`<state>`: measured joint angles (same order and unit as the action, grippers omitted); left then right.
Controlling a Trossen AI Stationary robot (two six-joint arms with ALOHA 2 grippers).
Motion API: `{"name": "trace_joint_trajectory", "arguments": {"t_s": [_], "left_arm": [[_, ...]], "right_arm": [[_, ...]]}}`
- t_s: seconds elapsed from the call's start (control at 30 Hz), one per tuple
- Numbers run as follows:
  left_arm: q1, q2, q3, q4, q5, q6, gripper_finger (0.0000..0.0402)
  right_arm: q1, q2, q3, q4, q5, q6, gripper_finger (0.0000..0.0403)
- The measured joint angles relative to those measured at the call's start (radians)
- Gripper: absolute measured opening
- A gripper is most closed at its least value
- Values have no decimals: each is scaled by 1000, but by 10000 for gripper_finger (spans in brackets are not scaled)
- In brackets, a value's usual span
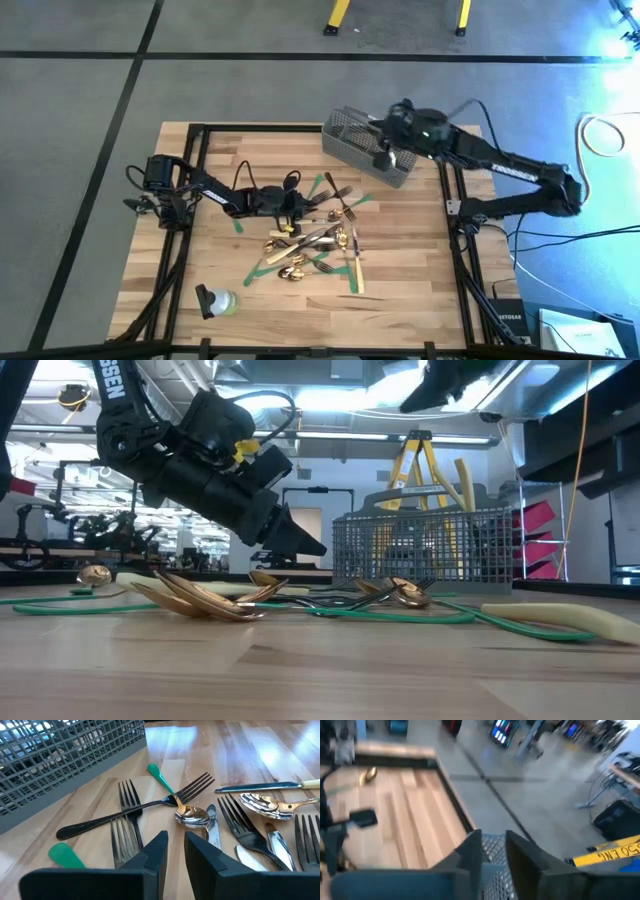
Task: Sort silverware
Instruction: Put the yellow knife into the gray organizer
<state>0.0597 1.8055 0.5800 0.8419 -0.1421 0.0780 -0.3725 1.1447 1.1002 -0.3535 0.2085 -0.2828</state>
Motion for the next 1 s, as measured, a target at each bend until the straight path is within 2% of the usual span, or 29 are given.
{"name": "trace_joint_trajectory", "arguments": {"t_s": [0.1, 0.3, 0.47, 0.63, 0.9, 1.0], "left_arm": [[0, 0, 0, -16, 0, 0, 49], [0, 0, 0, -22, 0, 0, 49], [0, 0, 0, -22, 0, -2, 49], [0, 0, 0, -22, 0, -1, 49], [0, 0, 0, -23, 0, 0, 49], [0, 0, 0, -22, 0, 0, 49]], "right_arm": [[-7, 111, 150, -181, 10, -32, 9], [-44, 286, 376, -425, 21, -37, 4], [-104, 388, 502, -611, 5, -32, 1], [-152, 450, 540, -770, -16, 16, 0], [-165, 458, 542, -864, -115, 37, 0], [-164, 458, 543, -929, -123, 40, 0]]}}
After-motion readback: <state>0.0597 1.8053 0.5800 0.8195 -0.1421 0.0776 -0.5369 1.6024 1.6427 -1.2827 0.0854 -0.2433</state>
